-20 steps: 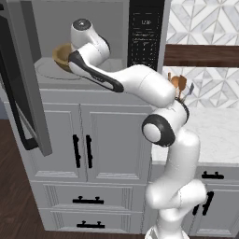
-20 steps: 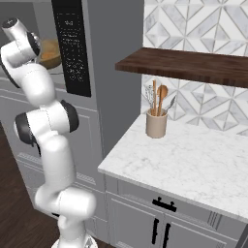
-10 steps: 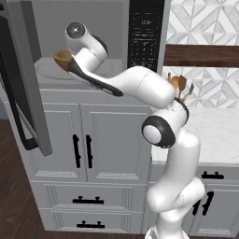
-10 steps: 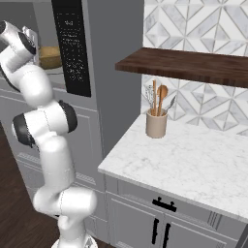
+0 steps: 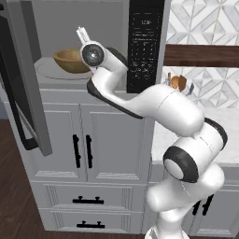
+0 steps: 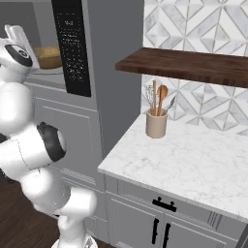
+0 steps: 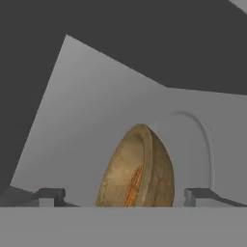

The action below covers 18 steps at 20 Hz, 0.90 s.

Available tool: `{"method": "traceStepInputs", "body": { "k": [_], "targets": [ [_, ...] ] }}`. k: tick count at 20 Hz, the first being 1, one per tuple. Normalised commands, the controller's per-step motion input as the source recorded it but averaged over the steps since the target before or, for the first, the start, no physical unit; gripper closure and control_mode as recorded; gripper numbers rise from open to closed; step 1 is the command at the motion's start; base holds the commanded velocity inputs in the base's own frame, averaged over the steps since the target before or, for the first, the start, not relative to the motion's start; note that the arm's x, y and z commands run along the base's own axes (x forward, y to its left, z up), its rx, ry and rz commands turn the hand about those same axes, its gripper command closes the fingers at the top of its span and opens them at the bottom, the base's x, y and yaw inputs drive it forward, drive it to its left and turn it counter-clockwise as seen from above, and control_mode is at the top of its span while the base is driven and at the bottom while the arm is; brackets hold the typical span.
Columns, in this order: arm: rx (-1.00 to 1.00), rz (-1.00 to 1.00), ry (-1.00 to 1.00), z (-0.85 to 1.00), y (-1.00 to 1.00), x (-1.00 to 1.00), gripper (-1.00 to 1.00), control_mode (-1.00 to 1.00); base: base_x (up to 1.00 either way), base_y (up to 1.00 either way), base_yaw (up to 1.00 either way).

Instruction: Open the microwave, place the bowl with waffle inside the microwave, then close the microwave door and turn it on.

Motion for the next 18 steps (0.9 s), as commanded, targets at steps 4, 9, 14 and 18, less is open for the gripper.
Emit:
{"method": "traceStepInputs", "body": {
  "k": [4,9,14,18],
  "targets": [
    [0.04,-0.01,-0.06,-0.26,-0.15,-1.0,-1.0,-1.0,0.0,0.0,0.0],
    [0.0,-0.03,0.04,-0.11,0.0,-1.0,-1.0,-1.0,0.0,0.0,0.0],
    [-0.04,-0.01,0.29,0.0,0.0,-0.99,-1.0,-1.0,0.0,0.0,0.0],
    [-0.19,-0.12,0.23,-0.12,-0.19,-0.9,-1.0,-1.0,0.0,0.0,0.0]
  ]
}}
